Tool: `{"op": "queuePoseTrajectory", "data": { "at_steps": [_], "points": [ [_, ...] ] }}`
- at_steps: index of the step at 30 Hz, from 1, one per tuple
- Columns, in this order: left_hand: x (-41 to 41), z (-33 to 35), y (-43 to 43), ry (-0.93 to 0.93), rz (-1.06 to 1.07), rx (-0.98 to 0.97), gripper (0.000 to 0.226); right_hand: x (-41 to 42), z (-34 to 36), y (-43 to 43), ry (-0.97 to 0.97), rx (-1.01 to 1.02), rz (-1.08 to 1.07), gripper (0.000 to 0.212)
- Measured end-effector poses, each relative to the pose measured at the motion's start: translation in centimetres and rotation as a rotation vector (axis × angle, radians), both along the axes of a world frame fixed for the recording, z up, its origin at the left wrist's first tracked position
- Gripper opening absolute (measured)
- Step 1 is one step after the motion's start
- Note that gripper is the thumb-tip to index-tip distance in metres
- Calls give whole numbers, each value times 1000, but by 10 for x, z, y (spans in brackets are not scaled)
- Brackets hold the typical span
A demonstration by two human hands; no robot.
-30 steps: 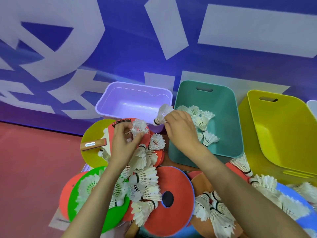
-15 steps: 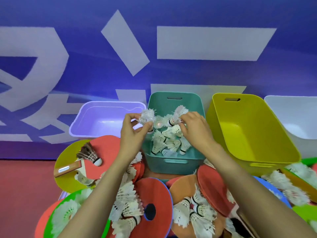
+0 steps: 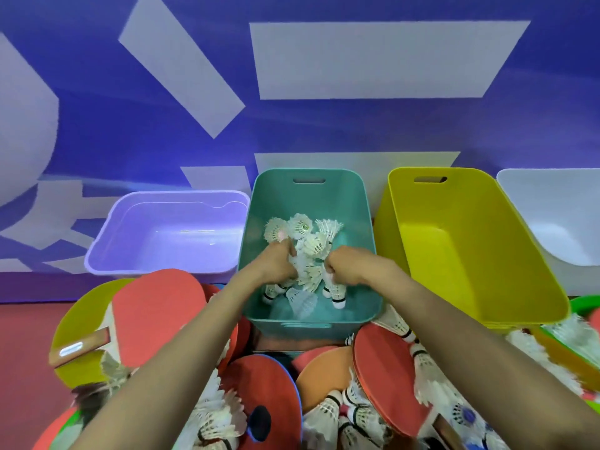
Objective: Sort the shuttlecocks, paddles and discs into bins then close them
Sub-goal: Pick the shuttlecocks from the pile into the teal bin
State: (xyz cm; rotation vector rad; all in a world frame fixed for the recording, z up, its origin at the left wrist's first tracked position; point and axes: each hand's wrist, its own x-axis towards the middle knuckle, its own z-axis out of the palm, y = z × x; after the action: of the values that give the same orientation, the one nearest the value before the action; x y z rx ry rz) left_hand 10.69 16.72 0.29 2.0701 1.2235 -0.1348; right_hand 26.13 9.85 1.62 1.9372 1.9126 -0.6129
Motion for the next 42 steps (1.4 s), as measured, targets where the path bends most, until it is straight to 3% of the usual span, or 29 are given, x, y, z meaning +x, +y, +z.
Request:
{"op": "queuePoseTrajectory", "data": {
  "at_steps": [3, 5, 7, 13, 19, 25, 28, 32, 38, 42],
  "points": [
    [0, -9, -5, -42, -25, -126, 59, -1, -11, 1, 10, -56, 3, 12],
    [-3, -12, -8, -38, -36, -106, 77, 0, -17, 1, 20, -65, 7, 28],
    [-7, -11, -10, -57, -7, -69, 80, 0, -17, 0, 25, -44, 11, 33],
    [-22, -1, -14, -96, -1, 101, 51, -3, -4, -7, 39, 43, -36, 33],
    [-40, 11, -33, -267, 54, 323, 27, -10, 17, -27, 111, 202, -113, 37],
    [-66, 30, -70, -441, 81, 557, 23, -31, 35, -55, 202, 528, -128, 37],
    [-88, 34, -94, -531, 174, 662, 24, -52, 43, -74, 321, 740, -68, 34],
    [-124, 32, -126, -553, 238, 714, 24, -89, 40, -97, 442, 870, 58, 30],
    [-191, 9, -152, -439, 378, 670, 24, -145, 17, -119, 595, 886, 241, 29],
    [-223, -12, -162, -330, 479, 604, 27, -169, 0, -118, 562, 550, 200, 40]
  ]
}}
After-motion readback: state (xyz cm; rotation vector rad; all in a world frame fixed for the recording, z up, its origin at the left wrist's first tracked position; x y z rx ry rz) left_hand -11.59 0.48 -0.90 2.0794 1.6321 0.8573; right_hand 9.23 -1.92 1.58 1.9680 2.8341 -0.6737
